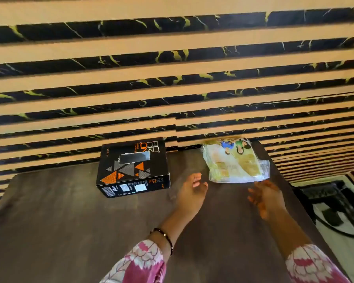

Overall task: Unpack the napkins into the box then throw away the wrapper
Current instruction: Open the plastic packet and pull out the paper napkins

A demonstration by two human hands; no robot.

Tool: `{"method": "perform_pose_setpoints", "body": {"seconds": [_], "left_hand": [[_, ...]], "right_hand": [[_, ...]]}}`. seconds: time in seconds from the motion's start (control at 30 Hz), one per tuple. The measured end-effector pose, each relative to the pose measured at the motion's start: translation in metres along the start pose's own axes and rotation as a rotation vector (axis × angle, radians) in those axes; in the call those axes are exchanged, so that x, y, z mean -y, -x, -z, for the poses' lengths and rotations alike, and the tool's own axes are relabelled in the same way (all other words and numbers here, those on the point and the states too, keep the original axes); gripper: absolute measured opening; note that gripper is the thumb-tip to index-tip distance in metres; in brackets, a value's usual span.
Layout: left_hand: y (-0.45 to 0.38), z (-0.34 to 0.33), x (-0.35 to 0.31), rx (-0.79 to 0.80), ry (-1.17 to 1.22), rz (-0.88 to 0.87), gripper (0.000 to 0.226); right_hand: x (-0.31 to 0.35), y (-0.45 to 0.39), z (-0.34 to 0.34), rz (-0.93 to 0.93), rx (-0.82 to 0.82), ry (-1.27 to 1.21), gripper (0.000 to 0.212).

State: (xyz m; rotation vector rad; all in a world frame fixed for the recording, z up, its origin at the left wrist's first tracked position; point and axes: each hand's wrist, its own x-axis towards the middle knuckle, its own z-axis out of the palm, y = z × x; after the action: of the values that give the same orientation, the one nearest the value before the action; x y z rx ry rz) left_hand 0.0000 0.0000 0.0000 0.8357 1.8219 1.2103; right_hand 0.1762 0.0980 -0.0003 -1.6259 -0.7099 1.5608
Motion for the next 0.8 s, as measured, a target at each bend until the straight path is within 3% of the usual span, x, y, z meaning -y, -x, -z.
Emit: {"method": "perform_pose_setpoints", "body": {"seconds": [0.1, 0.2, 0.63, 0.8], "left_hand": [[-0.012, -0.014, -0.006, -0.005, -0.014, 0.004, 0.039], [-0.021, -0.027, -0.014, 0.019, -0.044, 0.021, 0.042], [0.013, -0.028, -0.024, 0.004, 0.034, 0.162, 0.037], [0.072, -0.009, 0.001, -0.017, 0.068, 0.210, 0.036]], "right_hand": [[0.011, -0.026, 0.004, 0.002, -0.109, 0.033, 0.033], [0.019, -0.041, 0.003, 0.011, -0.114, 0.035, 0.042], [0.003, -0.006, 0.016, -0.011, 0.091, 0.109, 0.021], [-0.030, 0.042, 0.041, 0.026, 0.200, 0.250, 0.027]]}}
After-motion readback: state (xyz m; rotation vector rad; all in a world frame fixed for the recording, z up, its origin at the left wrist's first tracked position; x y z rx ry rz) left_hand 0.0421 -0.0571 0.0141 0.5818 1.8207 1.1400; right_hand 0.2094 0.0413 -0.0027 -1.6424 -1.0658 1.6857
